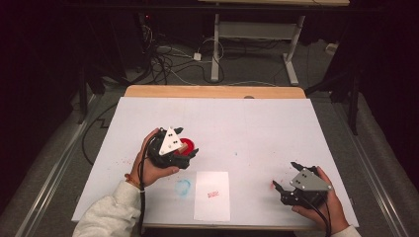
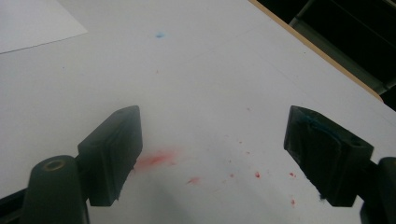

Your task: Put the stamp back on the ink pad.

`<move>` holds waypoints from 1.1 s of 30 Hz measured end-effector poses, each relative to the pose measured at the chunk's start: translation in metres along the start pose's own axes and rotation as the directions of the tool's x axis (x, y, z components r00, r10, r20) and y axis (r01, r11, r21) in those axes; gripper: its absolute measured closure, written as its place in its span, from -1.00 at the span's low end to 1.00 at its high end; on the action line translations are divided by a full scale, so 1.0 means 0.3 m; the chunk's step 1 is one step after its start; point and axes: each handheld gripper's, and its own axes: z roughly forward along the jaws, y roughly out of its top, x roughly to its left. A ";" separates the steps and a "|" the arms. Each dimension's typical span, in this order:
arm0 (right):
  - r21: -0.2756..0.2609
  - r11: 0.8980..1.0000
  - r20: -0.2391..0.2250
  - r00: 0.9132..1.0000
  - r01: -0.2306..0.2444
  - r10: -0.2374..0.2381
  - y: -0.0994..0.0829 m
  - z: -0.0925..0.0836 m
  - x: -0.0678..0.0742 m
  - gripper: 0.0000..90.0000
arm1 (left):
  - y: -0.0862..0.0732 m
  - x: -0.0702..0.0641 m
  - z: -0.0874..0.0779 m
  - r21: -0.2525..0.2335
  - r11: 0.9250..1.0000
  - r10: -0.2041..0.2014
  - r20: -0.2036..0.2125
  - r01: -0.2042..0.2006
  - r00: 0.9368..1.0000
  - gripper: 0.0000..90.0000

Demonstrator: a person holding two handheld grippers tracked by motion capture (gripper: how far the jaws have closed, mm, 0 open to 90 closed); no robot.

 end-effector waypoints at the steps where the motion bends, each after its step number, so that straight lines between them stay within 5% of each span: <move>1: 0.000 1.000 -0.001 1.000 0.000 0.000 0.001 -0.001 0.001 -0.56 | -0.001 -0.004 -0.003 -0.001 1.000 0.006 -0.003 -0.006 1.000 -0.59; 24: -0.007 1.000 -0.008 1.000 0.003 -0.003 0.007 -0.003 0.012 -0.56 | -0.078 -0.048 -0.087 -0.017 0.999 0.050 -0.048 -0.051 0.998 -0.63; 33: -0.003 1.000 -0.007 1.000 -0.003 0.003 0.003 -0.002 0.008 -0.56 | -0.153 -0.053 -0.118 0.034 0.999 0.043 -0.084 -0.040 0.996 -0.63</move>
